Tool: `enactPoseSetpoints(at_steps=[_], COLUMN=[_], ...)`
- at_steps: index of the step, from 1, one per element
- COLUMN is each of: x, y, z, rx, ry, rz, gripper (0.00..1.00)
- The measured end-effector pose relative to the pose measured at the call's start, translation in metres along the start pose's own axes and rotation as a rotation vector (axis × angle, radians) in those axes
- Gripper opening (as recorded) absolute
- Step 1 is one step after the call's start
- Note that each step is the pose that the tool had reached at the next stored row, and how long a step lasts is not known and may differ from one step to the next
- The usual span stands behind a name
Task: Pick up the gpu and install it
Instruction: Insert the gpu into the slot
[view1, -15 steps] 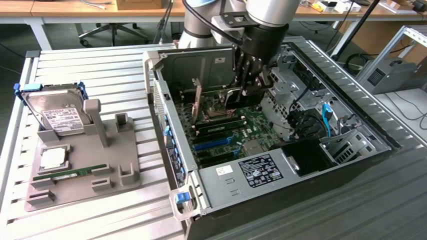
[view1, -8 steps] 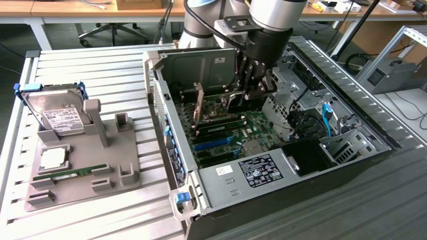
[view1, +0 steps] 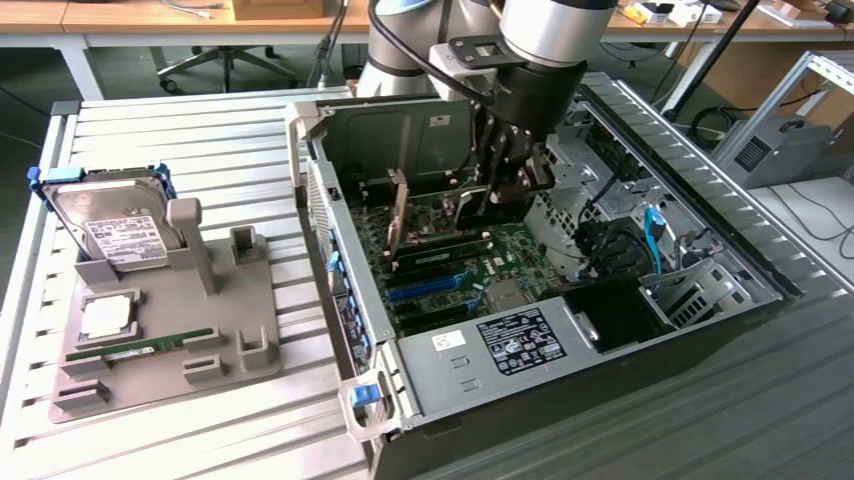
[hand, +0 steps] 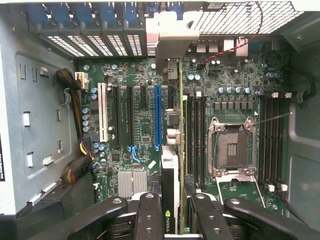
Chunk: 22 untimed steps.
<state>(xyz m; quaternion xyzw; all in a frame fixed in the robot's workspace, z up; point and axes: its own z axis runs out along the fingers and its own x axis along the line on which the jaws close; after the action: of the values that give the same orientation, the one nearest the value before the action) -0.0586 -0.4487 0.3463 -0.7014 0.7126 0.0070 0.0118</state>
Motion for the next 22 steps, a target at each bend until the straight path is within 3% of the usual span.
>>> enactPoseSetpoints(at_steps=[12,16,22], x=[0.0,0.0,0.001], y=[0.0004,0.0004,0.0005], z=[0.0131,0.0152,0.0274], rx=[-0.0007,-0.0052,-0.0054], ry=[0.0027,0.0034,0.0033], rz=[0.0,0.0,0.0], gripper=[0.27,0.27,0.27])
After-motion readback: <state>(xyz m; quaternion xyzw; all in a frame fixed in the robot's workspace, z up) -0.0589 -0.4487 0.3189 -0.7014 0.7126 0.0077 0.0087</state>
